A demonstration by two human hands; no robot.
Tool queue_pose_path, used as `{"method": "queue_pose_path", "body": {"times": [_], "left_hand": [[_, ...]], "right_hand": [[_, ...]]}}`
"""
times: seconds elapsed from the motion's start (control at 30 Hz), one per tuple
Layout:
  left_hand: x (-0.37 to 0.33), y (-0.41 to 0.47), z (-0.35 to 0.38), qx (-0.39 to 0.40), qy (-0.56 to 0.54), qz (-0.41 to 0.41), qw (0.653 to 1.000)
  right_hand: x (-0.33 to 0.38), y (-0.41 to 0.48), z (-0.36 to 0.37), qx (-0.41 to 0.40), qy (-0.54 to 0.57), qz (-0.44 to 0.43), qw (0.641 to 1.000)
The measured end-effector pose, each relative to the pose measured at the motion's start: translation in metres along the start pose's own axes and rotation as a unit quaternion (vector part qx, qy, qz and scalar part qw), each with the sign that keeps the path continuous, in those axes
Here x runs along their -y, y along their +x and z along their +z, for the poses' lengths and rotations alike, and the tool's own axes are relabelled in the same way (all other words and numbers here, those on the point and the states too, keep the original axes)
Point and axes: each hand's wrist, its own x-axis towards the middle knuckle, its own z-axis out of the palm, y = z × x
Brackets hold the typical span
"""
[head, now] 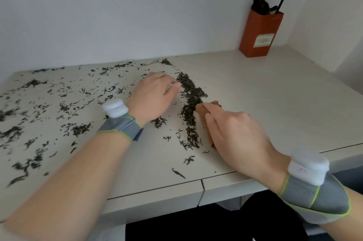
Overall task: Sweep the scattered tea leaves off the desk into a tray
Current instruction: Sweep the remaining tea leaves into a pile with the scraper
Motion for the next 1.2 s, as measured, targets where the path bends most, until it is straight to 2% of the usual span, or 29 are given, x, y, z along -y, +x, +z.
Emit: {"method": "queue_pose_path", "body": {"times": [0.33,0.6,0.9,1.1,1.2], "left_hand": [[0.02,0.006,-0.008,-0.024,-0.014,-0.046,0.999],[0.03,0.011,-0.007,-0.034,-0.022,-0.057,0.998],[0.036,0.011,-0.005,-0.052,-0.023,-0.048,0.997],[0.035,0.01,-0.004,-0.049,-0.014,-0.047,0.998],[0.033,0.009,-0.004,-0.045,-0.01,-0.045,0.998]], "right_hand": [[0.047,-0.027,0.006,0.075,-0.027,-0.153,0.985],[0.048,0.001,0.027,0.076,-0.084,-0.181,0.977],[0.033,0.03,0.028,0.031,-0.071,-0.153,0.985],[-0.008,0.005,-0.003,-0.037,-0.013,-0.052,0.998],[-0.02,-0.02,-0.009,-0.022,-0.034,0.014,0.999]]}}
